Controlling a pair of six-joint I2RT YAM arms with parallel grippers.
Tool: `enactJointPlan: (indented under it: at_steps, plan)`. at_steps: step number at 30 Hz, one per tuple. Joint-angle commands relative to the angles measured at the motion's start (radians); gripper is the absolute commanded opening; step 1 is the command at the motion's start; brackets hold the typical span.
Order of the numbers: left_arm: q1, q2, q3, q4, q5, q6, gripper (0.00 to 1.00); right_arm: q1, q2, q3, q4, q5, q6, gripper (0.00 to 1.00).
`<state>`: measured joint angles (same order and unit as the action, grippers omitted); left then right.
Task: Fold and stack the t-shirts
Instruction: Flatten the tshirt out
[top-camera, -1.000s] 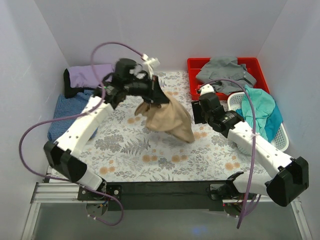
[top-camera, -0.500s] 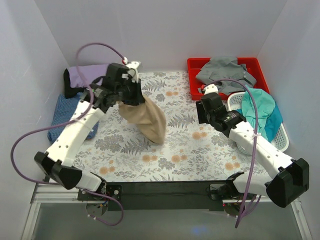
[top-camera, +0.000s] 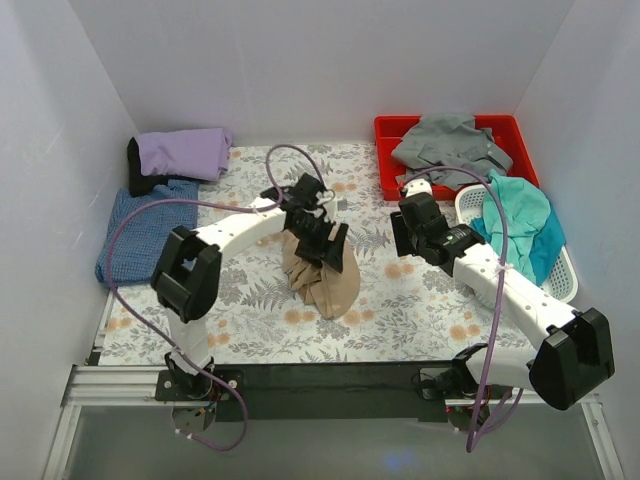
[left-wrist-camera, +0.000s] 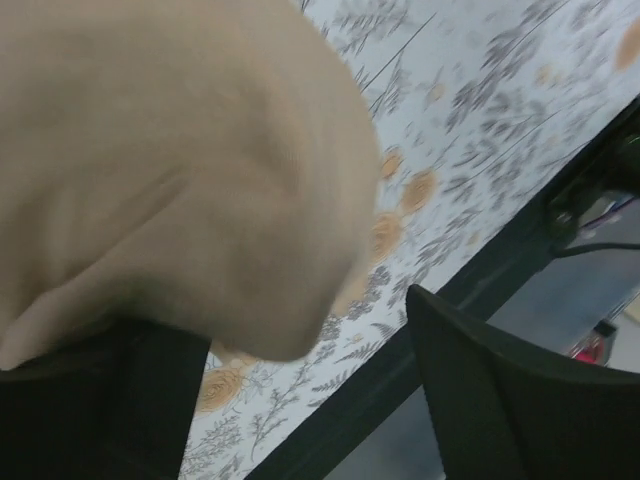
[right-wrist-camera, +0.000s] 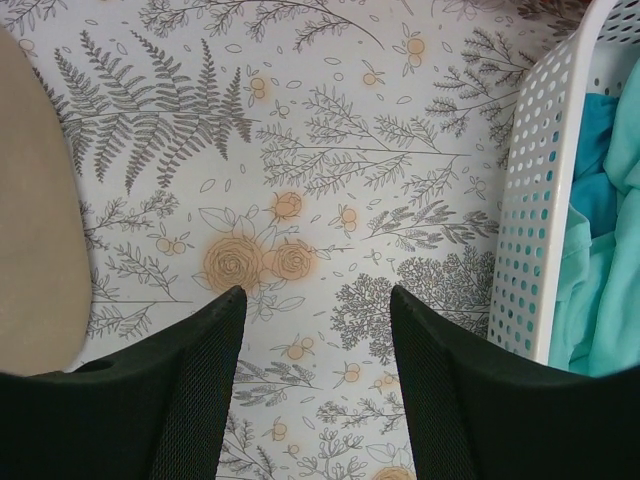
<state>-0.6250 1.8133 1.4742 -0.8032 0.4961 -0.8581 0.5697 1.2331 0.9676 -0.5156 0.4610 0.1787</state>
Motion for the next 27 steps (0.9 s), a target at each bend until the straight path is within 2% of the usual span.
enactJointPlan:
  at_steps: [1, 4, 7, 9, 11, 14, 15, 17, 19, 21, 27]
  plan:
    - [-0.047, -0.055, 0.002, 0.068, -0.037, -0.039, 0.8, -0.019, -0.032, -0.001, 0.031, 0.008, -0.007, 0.66]
    - [-0.044, -0.141, -0.011, 0.123, -0.151, -0.071, 0.81, -0.021, -0.032, -0.001, 0.048, -0.031, -0.015, 0.66]
    - [-0.032, -0.242, -0.026, 0.145, -0.341, -0.087, 0.82, -0.022, -0.021, 0.003, 0.072, -0.122, -0.024, 0.66]
    - [-0.003, -0.3, -0.041, 0.157, -0.448, -0.104, 0.83, -0.021, -0.001, 0.003, 0.104, -0.227, -0.028, 0.66]
    - [0.019, -0.4, -0.069, 0.194, -0.482, -0.111, 0.83, -0.019, 0.02, 0.005, 0.141, -0.306, -0.028, 0.66]
    - [0.054, -0.5, -0.103, 0.188, -0.588, -0.139, 0.84, 0.008, 0.072, 0.019, 0.178, -0.512, -0.042, 0.65]
    - [0.065, -0.515, -0.115, 0.176, -0.669, -0.159, 0.84, 0.024, 0.1, 0.026, 0.183, -0.537, -0.053, 0.65]
    - [0.085, -0.549, -0.173, 0.156, -0.729, -0.179, 0.84, 0.08, 0.126, 0.063, 0.187, -0.576, -0.061, 0.65]
    - [0.137, -0.588, -0.253, 0.157, -0.755, -0.222, 0.84, 0.119, 0.169, 0.1, 0.203, -0.597, -0.085, 0.66]
    - [0.206, -0.615, -0.3, 0.171, -0.725, -0.258, 0.84, 0.171, 0.213, 0.132, 0.204, -0.599, -0.108, 0.66]
    - [0.246, -0.66, -0.44, 0.228, -0.671, -0.341, 0.85, 0.246, 0.304, 0.238, 0.212, -0.559, -0.142, 0.67]
